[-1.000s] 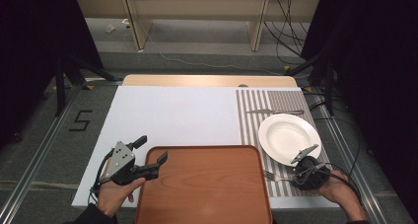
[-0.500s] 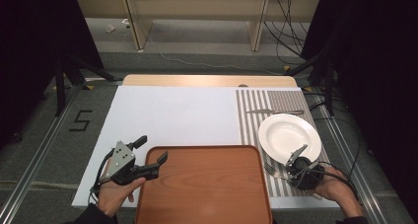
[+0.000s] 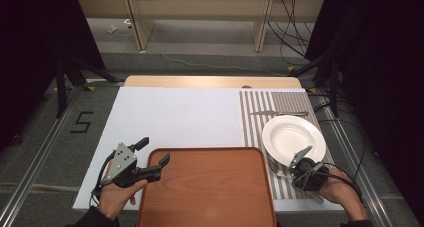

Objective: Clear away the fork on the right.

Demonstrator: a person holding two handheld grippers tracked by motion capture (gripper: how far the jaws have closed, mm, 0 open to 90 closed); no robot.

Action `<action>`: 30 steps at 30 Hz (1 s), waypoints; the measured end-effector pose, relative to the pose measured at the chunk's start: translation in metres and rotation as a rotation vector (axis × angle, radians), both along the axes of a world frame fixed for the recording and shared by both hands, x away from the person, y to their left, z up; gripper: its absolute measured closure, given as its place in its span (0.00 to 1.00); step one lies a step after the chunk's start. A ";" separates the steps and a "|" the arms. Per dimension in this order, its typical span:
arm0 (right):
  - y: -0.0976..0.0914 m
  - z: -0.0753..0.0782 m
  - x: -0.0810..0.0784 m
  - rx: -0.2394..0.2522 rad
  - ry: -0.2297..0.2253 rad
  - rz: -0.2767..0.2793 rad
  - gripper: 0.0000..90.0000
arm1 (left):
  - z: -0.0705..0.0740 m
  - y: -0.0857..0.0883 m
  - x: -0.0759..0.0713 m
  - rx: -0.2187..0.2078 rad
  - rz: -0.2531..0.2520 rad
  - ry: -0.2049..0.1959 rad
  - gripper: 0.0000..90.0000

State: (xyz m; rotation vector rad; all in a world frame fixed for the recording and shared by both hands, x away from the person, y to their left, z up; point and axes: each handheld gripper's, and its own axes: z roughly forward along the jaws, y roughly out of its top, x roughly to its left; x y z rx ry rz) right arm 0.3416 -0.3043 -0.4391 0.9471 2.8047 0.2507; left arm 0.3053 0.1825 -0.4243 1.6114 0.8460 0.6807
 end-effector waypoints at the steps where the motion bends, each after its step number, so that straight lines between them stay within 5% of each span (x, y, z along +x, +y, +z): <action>1: 0.000 0.002 0.000 0.011 -0.009 0.000 0.94 | 0.000 0.000 0.000 0.000 0.001 0.000 0.18; 15: 0.018 0.031 -0.006 0.275 -0.097 0.001 0.94 | 0.000 0.001 0.000 -0.003 0.002 -0.003 0.19; 30: 0.049 0.038 -0.009 0.366 -0.129 0.024 0.94 | 0.000 0.001 0.001 -0.002 0.005 -0.004 0.18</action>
